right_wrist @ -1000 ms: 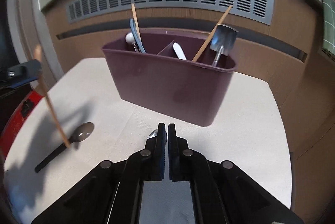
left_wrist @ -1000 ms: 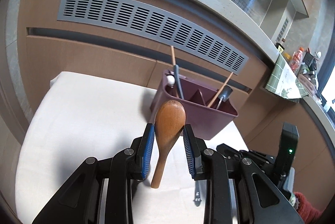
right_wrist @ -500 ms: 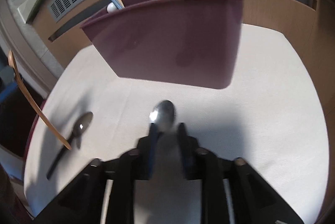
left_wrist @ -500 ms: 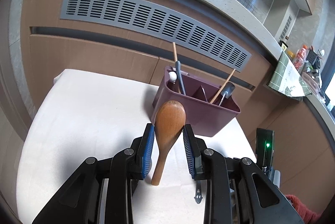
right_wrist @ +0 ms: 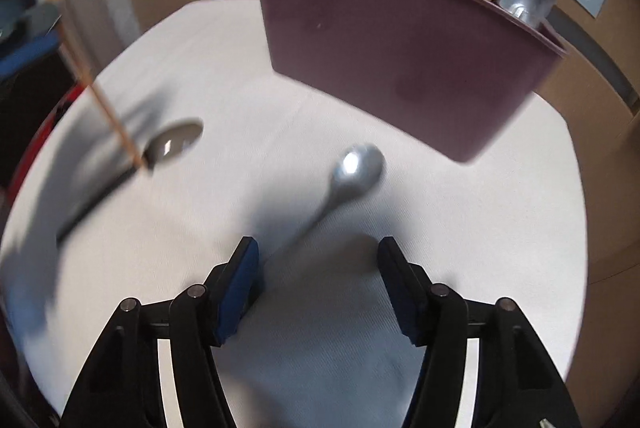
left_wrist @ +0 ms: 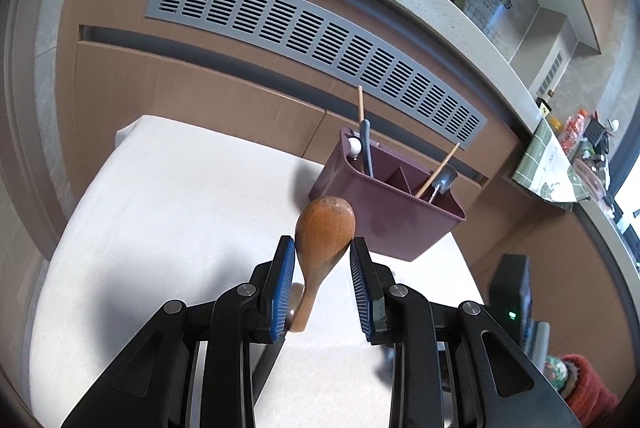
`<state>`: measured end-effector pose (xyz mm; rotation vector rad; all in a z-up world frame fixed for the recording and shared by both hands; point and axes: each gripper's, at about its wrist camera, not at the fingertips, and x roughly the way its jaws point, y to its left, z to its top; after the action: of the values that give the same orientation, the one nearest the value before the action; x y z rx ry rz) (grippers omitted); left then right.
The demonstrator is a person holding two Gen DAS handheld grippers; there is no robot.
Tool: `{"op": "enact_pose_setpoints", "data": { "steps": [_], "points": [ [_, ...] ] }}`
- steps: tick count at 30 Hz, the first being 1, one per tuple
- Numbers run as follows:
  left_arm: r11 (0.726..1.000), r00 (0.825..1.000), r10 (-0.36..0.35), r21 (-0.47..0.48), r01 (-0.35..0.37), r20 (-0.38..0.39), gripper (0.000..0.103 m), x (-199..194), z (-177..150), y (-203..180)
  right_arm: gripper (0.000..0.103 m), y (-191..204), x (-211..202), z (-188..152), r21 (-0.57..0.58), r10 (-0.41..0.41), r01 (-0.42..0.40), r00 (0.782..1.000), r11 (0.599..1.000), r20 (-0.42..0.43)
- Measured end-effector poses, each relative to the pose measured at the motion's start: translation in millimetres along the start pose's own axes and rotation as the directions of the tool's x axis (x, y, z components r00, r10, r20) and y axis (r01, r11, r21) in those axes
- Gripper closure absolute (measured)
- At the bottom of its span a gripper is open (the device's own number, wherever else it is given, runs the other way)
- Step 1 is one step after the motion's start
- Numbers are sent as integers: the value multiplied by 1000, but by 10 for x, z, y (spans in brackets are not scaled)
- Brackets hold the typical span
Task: Organize utensils
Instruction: 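Grasp a metal spoon with the right tool while left holds the wooden spoon, then carry both spoons over the maroon caddy and open both tools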
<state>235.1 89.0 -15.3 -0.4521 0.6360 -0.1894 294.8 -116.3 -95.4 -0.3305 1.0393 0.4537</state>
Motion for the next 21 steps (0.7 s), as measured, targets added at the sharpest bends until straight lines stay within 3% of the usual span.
{"op": "enact_pose_setpoints", "data": {
  "steps": [4,11,12,13,15,21],
  "points": [
    [1000,999,-31,1,31,-5,74,39,-10,-39,52,-149,-31,-89,70,-30,27,999,997,38],
    [1000,1000,-16,18,17,-20,74,45,-30,-54,55,-42,165,213,117,-66,48,986,992,153],
    [1000,1000,-15,18,15,-20,74,39,-30,-54,61,-1,195,275,99,-63,48,985,994,161],
    [1000,1000,-13,22,14,-22,74,38,-30,-61,76,40,202,304,78,-57,44,985,996,165],
    [999,1000,-8,37,9,-26,74,38,-38,-95,78,112,213,387,27,-56,52,984,998,168],
    [996,1000,-11,85,13,-29,74,41,-13,-283,78,-129,-290,167,89,-95,70,944,994,315]
  ]
}}
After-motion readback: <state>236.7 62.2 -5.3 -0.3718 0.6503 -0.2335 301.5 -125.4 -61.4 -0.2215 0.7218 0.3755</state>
